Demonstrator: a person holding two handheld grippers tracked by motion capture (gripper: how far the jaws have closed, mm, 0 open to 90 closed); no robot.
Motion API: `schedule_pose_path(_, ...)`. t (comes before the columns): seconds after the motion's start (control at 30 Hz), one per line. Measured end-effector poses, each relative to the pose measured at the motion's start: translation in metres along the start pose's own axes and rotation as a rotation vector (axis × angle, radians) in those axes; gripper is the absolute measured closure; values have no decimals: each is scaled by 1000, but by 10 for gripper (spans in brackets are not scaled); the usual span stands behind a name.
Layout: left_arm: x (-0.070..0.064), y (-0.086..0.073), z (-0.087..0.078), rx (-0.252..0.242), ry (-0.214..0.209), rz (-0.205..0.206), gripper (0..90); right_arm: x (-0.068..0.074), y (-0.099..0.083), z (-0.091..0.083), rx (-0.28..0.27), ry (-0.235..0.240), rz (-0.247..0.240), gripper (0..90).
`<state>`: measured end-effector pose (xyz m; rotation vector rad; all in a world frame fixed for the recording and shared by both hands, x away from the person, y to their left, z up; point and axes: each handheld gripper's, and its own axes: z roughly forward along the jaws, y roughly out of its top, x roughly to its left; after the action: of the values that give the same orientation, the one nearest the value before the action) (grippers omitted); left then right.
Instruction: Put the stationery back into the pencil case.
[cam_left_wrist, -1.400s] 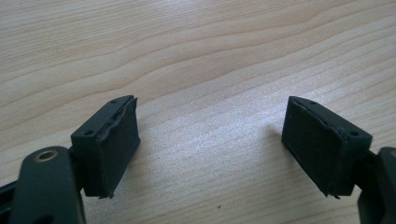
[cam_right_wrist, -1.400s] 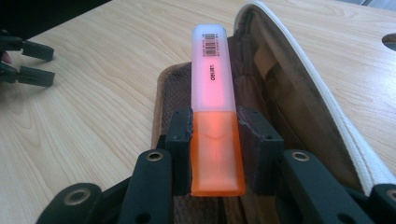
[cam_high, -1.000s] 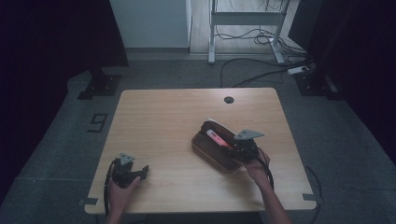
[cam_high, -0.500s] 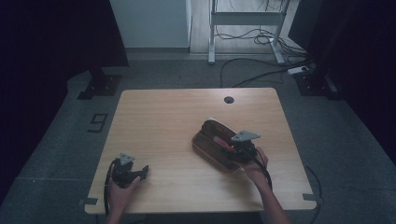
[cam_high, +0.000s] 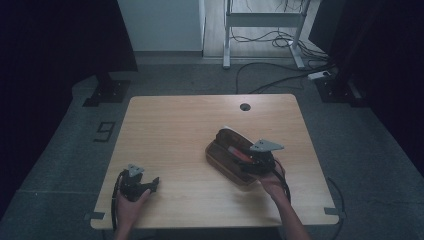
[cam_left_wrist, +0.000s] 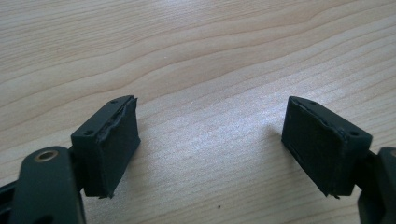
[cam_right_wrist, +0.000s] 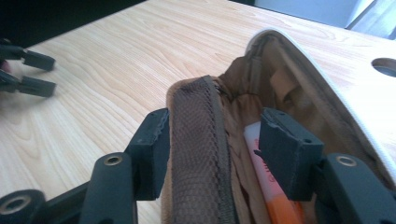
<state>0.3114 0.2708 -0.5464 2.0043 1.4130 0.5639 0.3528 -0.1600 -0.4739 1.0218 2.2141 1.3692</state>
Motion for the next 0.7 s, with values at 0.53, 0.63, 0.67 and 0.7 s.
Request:
schedule_pose_path(0.53,0,0,0,-1,0,1,193,-4,-21,-41,-107,-19,-8,375)
schedule_pose_path(0.63,0,0,0,-1,0,0,192,-9,-28,-49,-113,-28,-16,371)
schedule_pose_path(0.67,0,0,0,-1,0,0,193,-11,-33,-54,-113,-36,-17,370)
schedule_pose_path(0.7,-1,0,0,-1,0,0,193,-13,-36,-56,-115,-43,-16,369)
